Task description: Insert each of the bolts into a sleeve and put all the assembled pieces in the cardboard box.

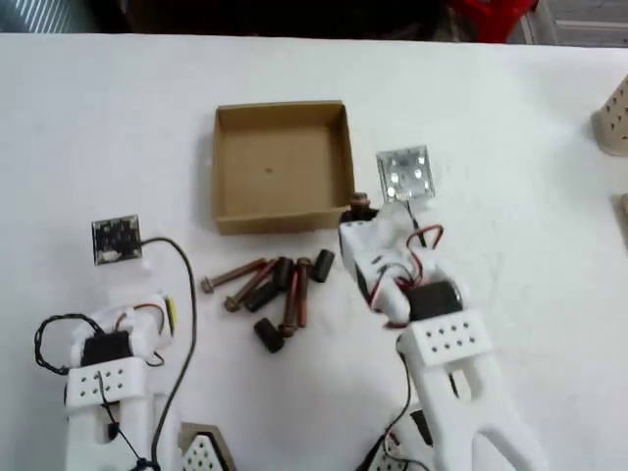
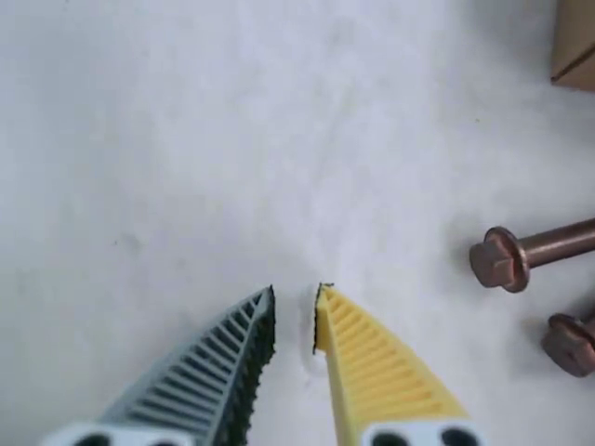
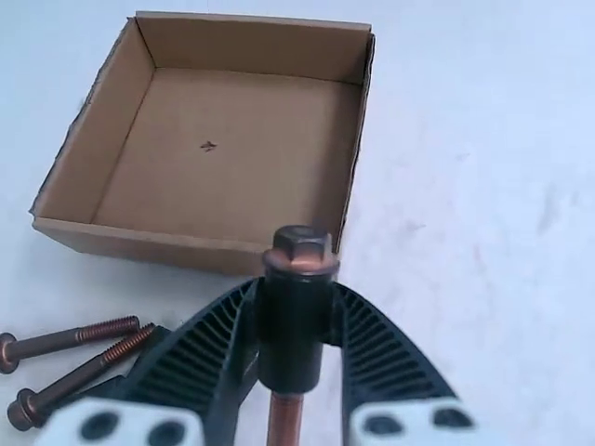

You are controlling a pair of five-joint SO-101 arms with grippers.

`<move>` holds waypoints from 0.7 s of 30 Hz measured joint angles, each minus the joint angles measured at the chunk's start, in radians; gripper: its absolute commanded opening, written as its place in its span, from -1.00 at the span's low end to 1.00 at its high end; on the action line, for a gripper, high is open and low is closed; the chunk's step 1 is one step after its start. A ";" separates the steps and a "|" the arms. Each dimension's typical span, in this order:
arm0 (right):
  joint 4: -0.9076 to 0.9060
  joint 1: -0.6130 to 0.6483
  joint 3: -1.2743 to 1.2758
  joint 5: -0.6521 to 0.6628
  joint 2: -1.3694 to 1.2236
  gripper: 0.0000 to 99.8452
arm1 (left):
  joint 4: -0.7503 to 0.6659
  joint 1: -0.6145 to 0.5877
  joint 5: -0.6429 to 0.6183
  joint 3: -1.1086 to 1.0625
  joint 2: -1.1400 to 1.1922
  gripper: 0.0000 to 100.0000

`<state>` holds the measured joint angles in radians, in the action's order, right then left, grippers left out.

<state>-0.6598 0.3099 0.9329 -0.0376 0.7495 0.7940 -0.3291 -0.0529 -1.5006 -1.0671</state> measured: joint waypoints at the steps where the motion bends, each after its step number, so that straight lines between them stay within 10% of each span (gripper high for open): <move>1: -0.029 0.000 -0.052 0.000 -0.041 -0.97 | 0.000 0.000 0.014 0.000 0.000 -0.79; 21: -0.480 -0.012 -1.183 0.000 -0.950 -0.97 | 0.000 0.000 0.110 0.000 0.000 -0.95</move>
<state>-1.1400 0.2977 -0.2501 -0.0376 -0.2002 0.7940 -0.3291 0.0575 -1.5006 -1.0671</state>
